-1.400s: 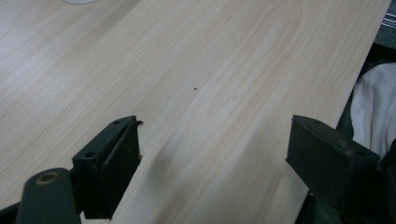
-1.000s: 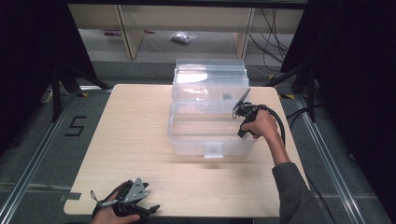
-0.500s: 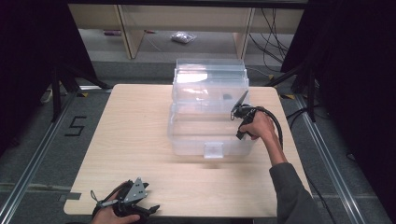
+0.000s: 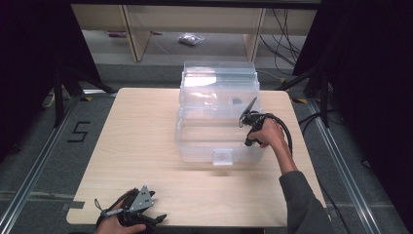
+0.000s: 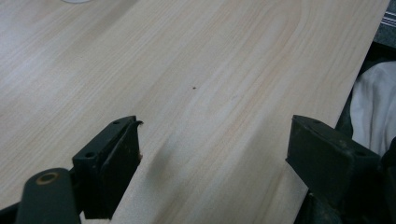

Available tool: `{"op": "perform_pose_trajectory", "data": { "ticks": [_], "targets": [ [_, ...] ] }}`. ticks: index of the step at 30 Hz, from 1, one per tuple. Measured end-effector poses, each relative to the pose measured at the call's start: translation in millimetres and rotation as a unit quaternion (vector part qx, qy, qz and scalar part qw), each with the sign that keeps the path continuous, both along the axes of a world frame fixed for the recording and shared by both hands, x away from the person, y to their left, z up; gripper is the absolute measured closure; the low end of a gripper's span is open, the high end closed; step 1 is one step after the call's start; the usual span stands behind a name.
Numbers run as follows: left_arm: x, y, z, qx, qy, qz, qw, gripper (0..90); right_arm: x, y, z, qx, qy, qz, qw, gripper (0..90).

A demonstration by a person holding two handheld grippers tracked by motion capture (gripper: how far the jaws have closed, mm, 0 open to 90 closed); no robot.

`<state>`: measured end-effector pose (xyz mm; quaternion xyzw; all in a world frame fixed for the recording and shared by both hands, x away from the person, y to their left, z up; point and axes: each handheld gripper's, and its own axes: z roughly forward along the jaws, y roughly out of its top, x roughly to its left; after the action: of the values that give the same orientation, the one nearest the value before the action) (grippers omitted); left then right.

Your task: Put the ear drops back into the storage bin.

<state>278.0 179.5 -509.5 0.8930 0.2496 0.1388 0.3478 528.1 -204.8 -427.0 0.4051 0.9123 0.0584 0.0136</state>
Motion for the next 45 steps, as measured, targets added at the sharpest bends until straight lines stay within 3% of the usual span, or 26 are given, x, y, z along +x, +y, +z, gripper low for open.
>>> {"op": "perform_pose_trajectory", "data": {
  "ticks": [4,8,13,14,16,17,21,31,45],
  "targets": [
    [-0.6,-0.3,-0.3,-0.003,-0.003,0.001,1.0000,16.8,-1.0,0.6,0.8,-0.005,0.000,-0.010,0.9999,59.4],
    [-0.5,-0.3,-0.4,-0.003,-0.002,0.001,1.0000,16.8,-0.5,-1.5,1.8,-0.002,-0.001,-0.011,0.9999,47.3],
    [0.1,-0.1,0.1,0.001,-0.007,-0.004,1.0000,16.8,-2.2,-2.2,10.9,0.007,-0.026,-0.023,0.9994,36.3],
    [0.1,-0.1,0.1,0.000,-0.007,-0.004,1.0000,16.8,-1.5,-3.5,12.6,0.012,-0.035,-0.013,0.9992,35.3],
    [-0.5,-0.4,-0.5,-0.003,-0.001,0.003,1.0000,16.8,-4.1,-3.1,16.7,0.018,-0.035,-0.024,0.9989,35.2],
    [-0.5,-0.3,-0.3,-0.002,-0.003,0.000,1.0000,16.8,-3.3,-5.0,17.1,0.020,-0.046,-0.008,0.9987,34.8],
    [-0.5,-0.2,-0.1,-0.003,-0.002,0.001,1.0000,16.8,-7.7,-3.8,24.4,0.032,-0.054,-0.015,0.9979,32.2],
    [-0.6,-0.4,-0.2,-0.003,-0.003,0.002,1.0000,16.8,-21.6,-5.6,40.0,0.052,-0.084,-0.003,0.9950,27.5],
    [-0.6,-0.4,-0.3,-0.003,-0.003,0.002,1.0000,16.8,-37.2,-7.6,46.8,0.074,-0.104,-0.012,0.9918,25.2]
  ]
}}
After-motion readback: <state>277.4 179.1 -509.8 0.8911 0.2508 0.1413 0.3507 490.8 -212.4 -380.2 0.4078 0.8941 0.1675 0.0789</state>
